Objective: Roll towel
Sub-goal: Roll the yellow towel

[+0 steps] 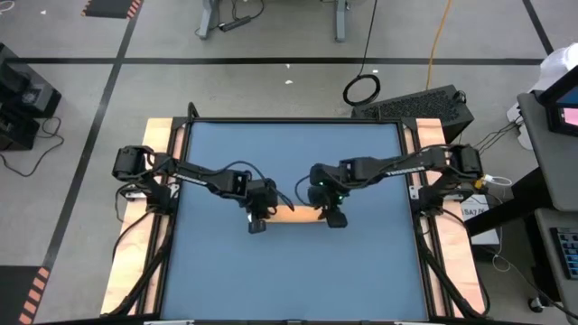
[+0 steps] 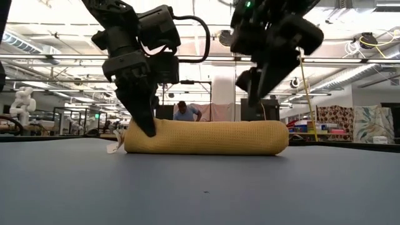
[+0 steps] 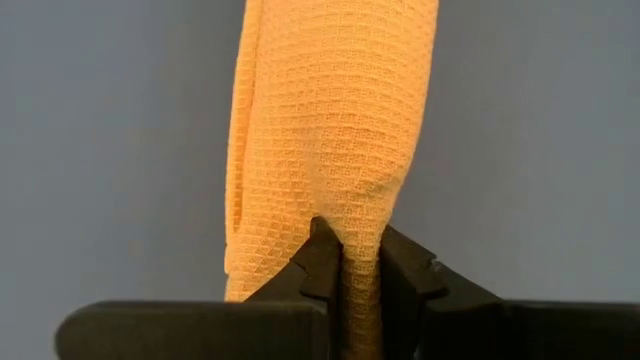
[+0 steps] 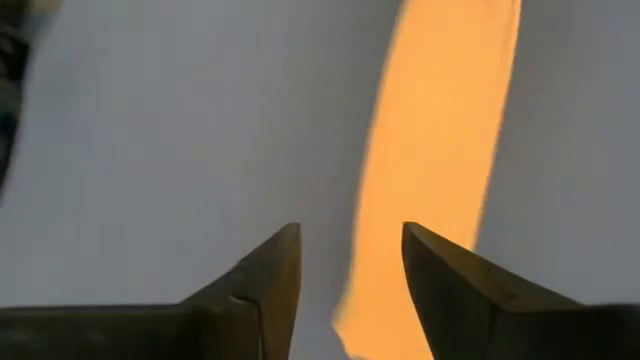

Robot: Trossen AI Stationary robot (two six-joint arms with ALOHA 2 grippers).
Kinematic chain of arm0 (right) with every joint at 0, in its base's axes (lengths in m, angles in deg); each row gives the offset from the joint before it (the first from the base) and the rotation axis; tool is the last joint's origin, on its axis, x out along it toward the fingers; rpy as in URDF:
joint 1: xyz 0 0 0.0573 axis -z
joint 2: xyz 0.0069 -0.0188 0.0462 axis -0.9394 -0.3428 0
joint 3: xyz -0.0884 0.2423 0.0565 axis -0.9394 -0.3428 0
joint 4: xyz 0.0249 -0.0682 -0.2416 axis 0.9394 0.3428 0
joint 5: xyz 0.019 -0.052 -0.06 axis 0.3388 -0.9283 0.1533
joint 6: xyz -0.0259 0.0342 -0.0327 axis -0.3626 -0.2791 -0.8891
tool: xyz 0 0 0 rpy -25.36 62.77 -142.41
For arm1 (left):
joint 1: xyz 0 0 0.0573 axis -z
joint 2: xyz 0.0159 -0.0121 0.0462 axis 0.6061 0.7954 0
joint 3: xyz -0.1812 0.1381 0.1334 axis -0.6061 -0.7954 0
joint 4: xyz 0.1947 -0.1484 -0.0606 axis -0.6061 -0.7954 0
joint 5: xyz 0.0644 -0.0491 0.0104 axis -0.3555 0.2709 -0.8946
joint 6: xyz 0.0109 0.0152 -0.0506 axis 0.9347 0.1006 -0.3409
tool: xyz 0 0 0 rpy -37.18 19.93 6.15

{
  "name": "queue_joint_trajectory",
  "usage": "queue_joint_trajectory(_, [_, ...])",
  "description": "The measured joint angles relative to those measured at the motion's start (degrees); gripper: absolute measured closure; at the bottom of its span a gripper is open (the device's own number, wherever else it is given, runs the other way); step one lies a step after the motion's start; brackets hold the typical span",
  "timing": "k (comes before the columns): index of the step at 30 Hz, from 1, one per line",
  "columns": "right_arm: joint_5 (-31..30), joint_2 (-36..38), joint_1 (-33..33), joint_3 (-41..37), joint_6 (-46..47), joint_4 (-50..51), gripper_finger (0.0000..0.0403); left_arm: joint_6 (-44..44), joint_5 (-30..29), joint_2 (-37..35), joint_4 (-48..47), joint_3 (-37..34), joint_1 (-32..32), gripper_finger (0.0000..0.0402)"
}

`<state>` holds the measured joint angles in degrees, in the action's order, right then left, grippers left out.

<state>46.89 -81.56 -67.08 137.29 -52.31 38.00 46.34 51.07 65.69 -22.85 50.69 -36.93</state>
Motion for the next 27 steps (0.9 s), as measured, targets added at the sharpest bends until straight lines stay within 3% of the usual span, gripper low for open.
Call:
queue_joint_trajectory(4, [-1.3,2.2,-3.2,-5.6,4.5,-15.1,0.0255,-1.3,0.0,0.0,0.1,0.0,0.0,0.036])
queue_joint_trajectory(7, [-5.9,2.6,-6.0,-12.2,8.1,-30.2,0.0278,-1.4,0.2,0.0,0.2,0.0,0.0,0.0359])
queue_joint_trajectory(14, [-22.9,2.6,-9.9,-26.2,14.2,-61.2,0.0351,-2.8,3.2,2.3,0.9,0.0,0.0,0.0359])
queue_joint_trajectory(19, [-23.9,2.6,-11.0,-30.3,14.7,-68.4,0.0397,-3.0,3.3,3.1,1.9,0.1,0.2,0.0359])
queue_joint_trajectory(27, [-22.2,-3.2,-11.0,-30.7,9.8,-74.0,0.04,-2.9,3.5,3.2,2.7,0.0,-0.5,0.0359])
